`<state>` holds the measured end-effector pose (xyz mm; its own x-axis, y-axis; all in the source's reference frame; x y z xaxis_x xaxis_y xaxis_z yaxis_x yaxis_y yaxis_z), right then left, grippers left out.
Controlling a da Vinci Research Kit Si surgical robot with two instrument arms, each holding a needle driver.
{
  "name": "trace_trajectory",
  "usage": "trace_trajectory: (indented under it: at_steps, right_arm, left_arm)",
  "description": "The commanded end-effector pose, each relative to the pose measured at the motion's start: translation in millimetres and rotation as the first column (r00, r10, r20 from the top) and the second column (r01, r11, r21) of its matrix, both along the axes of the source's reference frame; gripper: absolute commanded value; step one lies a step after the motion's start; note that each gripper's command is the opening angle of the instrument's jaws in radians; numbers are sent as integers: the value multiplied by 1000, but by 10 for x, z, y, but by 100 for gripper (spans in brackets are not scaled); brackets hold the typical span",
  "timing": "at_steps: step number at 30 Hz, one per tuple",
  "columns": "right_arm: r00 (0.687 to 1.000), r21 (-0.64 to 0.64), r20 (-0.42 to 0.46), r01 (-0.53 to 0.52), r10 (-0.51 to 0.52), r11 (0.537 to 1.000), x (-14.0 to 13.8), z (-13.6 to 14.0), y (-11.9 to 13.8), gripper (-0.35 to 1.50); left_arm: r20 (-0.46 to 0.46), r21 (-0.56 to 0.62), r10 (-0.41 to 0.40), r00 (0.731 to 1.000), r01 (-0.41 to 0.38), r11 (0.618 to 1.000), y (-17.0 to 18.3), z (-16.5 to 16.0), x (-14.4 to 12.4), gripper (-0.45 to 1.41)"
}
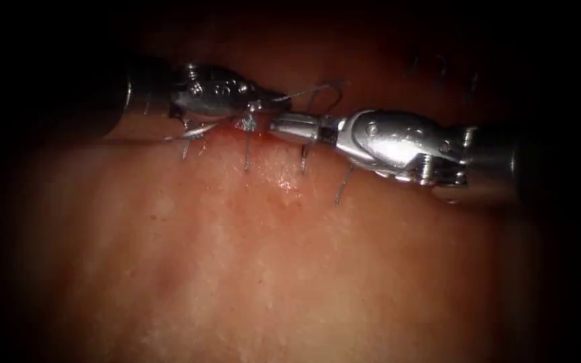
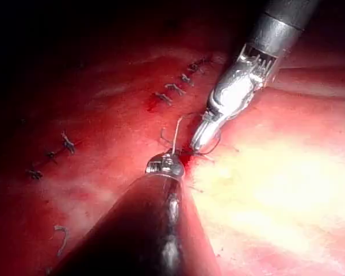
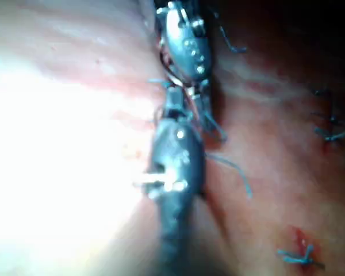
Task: Wound Closure
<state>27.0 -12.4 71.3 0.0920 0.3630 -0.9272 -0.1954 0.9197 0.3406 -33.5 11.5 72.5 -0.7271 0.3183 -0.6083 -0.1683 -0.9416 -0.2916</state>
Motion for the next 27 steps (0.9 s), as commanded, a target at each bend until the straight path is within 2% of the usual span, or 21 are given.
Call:
trace_trajectory:
  at_steps: [1,3,4,9,10,12,13,16,19,20,21,22,26,27]
  right_arm:
    - [999,8,-8,-49,49,999,8,6,5,-35]
    - [994,27,-22,-111,111,994,7,8,7,-35]
    - [982,57,-39,-182,185,982,5,11,10,-35]
    - [957,97,-53,-280,286,955,5,12,11,-35]
    - [940,136,-59,-327,337,935,5,13,12,-35]
    - [935,145,-54,-341,352,929,5,13,13,-30]
    - [924,174,-42,-368,380,913,6,15,15,-1]
    - [914,218,-21,-392,406,894,4,19,16,36]
    - [904,280,36,-419,427,864,1,27,16,81]
    - [896,326,63,-435,439,839,-2,33,15,103]
    - [896,326,63,-435,439,839,-2,33,15,103]
    - [885,374,86,-455,458,808,-5,41,13,115]
    - [871,464,137,-477,472,746,-10,56,8,125]
    - [871,464,137,-477,472,746,-10,56,8,125]
  left_arm:
    - [7,-4,3,1000,-3,1000,0,5,-7,-45]
    - [11,-2,6,1000,-6,1000,-7,3,-9,-45]
    - [15,0,9,1000,-9,1000,-17,-3,-13,-45]
    - [22,5,14,1000,-15,1000,-28,-10,-18,-45]
    - [25,6,17,1000,-17,1000,-34,-13,-21,-45]
    - [25,6,17,1000,-17,1000,-36,-15,-22,-45]
    - [28,7,19,999,-19,1000,-41,-18,-25,-45]
    - [27,9,22,999,-22,1000,-47,-24,-28,-45]
    - [26,12,23,999,-24,1000,-52,-29,-30,-45]
    - [26,13,23,999,-24,1000,-54,-32,-32,-45]
    - [26,13,23,999,-24,1000,-54,-32,-32,-45]
    - [26,14,23,999,-23,1000,-55,-35,-33,-45]
    - [27,15,23,999,-23,1000,-56,-36,-34,-45]
    - [27,15,23,999,-23,1000,-56,-36,-34,-45]
